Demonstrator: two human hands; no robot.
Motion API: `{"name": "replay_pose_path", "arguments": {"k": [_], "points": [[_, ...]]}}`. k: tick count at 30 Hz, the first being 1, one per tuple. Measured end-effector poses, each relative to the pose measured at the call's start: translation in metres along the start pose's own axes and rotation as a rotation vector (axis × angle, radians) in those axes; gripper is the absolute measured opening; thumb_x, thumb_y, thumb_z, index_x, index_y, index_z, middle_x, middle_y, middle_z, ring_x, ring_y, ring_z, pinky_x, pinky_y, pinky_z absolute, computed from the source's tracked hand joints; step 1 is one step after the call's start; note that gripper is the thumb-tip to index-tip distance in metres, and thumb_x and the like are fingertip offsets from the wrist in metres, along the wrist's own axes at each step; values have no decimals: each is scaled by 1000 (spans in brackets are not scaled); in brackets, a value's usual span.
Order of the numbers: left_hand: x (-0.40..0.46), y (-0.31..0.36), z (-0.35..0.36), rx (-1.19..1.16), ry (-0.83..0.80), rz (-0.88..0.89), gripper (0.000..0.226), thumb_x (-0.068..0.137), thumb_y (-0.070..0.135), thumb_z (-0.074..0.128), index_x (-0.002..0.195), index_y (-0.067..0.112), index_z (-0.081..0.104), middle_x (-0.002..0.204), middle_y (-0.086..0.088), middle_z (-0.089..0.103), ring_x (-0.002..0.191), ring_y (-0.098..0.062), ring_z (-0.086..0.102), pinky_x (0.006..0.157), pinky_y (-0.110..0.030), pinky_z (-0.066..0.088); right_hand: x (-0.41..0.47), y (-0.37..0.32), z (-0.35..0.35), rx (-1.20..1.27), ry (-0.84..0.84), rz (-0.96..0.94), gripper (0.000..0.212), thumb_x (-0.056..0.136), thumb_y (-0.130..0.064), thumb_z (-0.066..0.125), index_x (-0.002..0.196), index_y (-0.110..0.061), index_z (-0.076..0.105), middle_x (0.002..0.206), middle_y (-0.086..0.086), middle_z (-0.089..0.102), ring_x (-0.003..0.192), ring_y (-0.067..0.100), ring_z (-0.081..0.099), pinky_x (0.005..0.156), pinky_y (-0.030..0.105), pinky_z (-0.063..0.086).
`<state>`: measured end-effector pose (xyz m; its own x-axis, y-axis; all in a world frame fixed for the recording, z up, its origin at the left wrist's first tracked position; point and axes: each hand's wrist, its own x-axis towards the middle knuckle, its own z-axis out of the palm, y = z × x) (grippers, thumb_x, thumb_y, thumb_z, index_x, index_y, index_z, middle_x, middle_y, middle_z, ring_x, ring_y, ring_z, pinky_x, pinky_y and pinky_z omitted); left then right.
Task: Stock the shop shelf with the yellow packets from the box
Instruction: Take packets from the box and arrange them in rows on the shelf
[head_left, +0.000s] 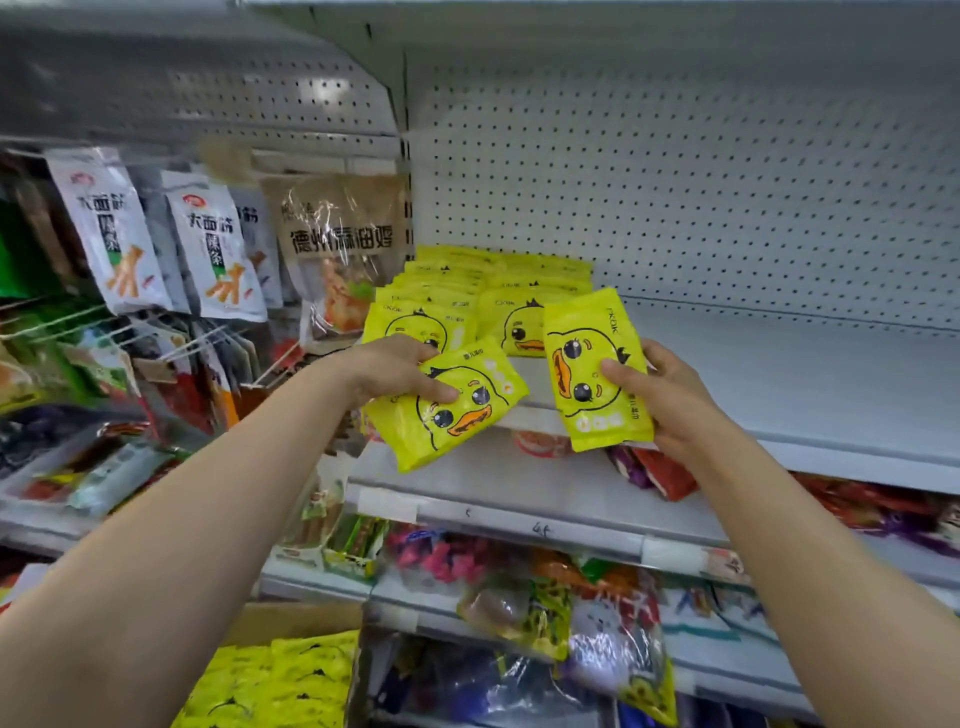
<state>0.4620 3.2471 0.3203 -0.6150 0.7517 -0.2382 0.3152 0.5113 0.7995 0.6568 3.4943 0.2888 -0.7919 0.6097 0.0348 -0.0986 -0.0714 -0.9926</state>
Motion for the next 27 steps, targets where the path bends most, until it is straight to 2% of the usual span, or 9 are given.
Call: {"name": "replay_pose_path", "arguments": {"k": [4,6,8,13,18,27], "points": [[41,42,2,108,-45,77,41,75,22,83,112,12,68,107,-4,74,97,-22,71,90,-43,56,20,-18,-33,-39,74,-23,39,83,-10,76,119,-13,62,107,11,74,79,25,73,71,44,60],[64,63,7,220,-60,97,52,74,26,83,121,16,63,125,-1,66,112,-21,63,95,-38,51,29,-27,-44,-46,107,-48,36,82,-9,76,116,-14,63,105,10,74,78,23,74,69,41,61],[90,79,12,400,-51,97,76,74,35,83,140,20,48,144,5,48,130,-21,47,100,-36,41,36,-37,-53,-55,129,-74,35,82,-9,76,114,-16,64,104,7,75,79,21,74,68,38,61],[140,95,14,626,-82,160,85,78,37,79,148,18,37,154,1,35,140,-23,35,112,-36,33,54,-52,-65,-126,139,-127,38,81,-12,77,117,-13,64,106,7,75,86,25,73,74,42,61],[163,93,9,788,-24,294,77,82,40,75,147,23,39,151,1,40,136,-24,40,104,-32,35,68,-53,-65,-149,136,-150,34,81,-12,77,113,-18,66,105,5,75,87,24,73,77,43,60],[184,87,2,836,-31,520,66,79,40,77,138,24,50,132,-1,55,121,-23,48,88,-28,39,86,-54,-38,-195,92,-159,33,80,-9,78,110,-18,69,104,5,76,88,26,74,76,40,60]]}}
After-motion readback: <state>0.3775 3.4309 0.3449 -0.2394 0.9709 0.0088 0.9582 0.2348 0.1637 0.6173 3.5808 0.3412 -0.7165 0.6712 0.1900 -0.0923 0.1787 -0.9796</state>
